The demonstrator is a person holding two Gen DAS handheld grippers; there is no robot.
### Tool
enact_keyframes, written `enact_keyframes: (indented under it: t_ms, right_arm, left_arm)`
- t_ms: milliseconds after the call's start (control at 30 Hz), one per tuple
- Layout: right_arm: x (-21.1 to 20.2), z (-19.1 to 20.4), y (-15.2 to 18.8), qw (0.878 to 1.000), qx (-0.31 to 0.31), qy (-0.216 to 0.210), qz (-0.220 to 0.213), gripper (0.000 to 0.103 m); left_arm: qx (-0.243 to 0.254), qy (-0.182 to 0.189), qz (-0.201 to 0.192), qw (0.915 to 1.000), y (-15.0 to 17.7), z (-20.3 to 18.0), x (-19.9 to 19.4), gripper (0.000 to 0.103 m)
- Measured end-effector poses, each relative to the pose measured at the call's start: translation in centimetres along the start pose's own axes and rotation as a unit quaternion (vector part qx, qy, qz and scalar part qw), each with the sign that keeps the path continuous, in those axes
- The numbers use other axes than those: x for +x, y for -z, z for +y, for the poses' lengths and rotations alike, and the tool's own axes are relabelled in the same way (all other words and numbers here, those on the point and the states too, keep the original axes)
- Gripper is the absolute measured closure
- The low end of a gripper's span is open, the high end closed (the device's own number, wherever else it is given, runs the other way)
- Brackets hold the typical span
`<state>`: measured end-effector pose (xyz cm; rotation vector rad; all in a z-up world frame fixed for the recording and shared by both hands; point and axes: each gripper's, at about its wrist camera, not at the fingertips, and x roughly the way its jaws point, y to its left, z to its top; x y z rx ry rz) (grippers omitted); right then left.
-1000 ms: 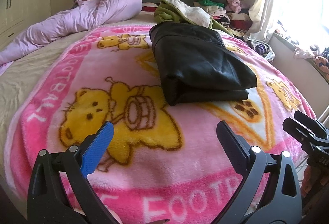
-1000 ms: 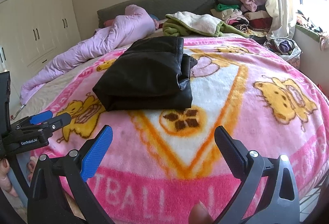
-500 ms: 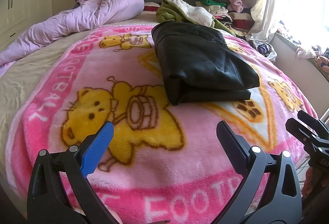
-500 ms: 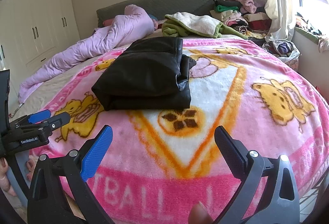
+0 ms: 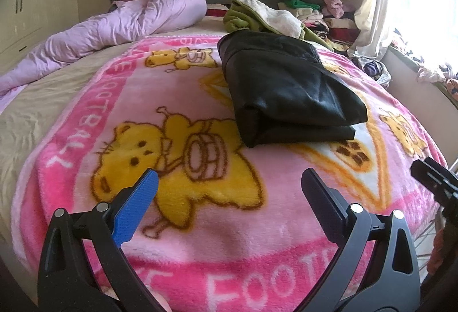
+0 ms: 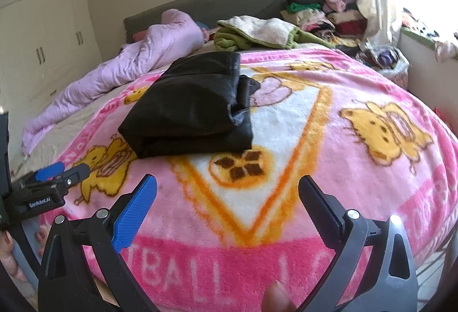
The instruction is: Fold large clothes
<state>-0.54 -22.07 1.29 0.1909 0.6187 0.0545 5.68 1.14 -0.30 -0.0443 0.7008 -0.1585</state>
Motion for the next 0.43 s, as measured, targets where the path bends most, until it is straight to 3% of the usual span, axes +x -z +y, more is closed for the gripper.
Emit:
enact_keyframes:
  t_ms: [133, 233, 300, 367, 433]
  right_arm:
    - [-0.7, -2.6, -0.2, 0.999, 0.041, 0.02, -0.007, 0.004]
    - [-1.8, -6.8, 0.0, 0.994, 0.084, 0.061, -0.014, 0.004]
    - [-2.9, -11.5, 0.5, 0.986, 0.123, 0.114, -0.021, 0.004]
    - [-4.6, -17.3, 1.5, 0.966, 0.163, 0.198, -0.035, 0.005]
    - [-6.4, -23.7, 2.9, 0.932, 0.207, 0.295, -0.042, 0.005]
  left_arm:
    - [-0.016, -0.008, -0.005, 0.9998, -0.4, 1.0, -0.3, 0.009]
    - [-0.05, -0.014, -0.008, 0.9986, -1.6, 3.8, -0.3, 0.009]
    - [-0.083, -0.024, -0.007, 0.9962, -2.9, 7.2, 0.0, 0.009]
    - [-0.1, -0.053, -0.01, 0.9935, -4.0, 10.6, 0.2, 0.009]
    - [-0.092, -0.122, -0.017, 0.9881, -5.2, 15.4, 1.0, 0.009]
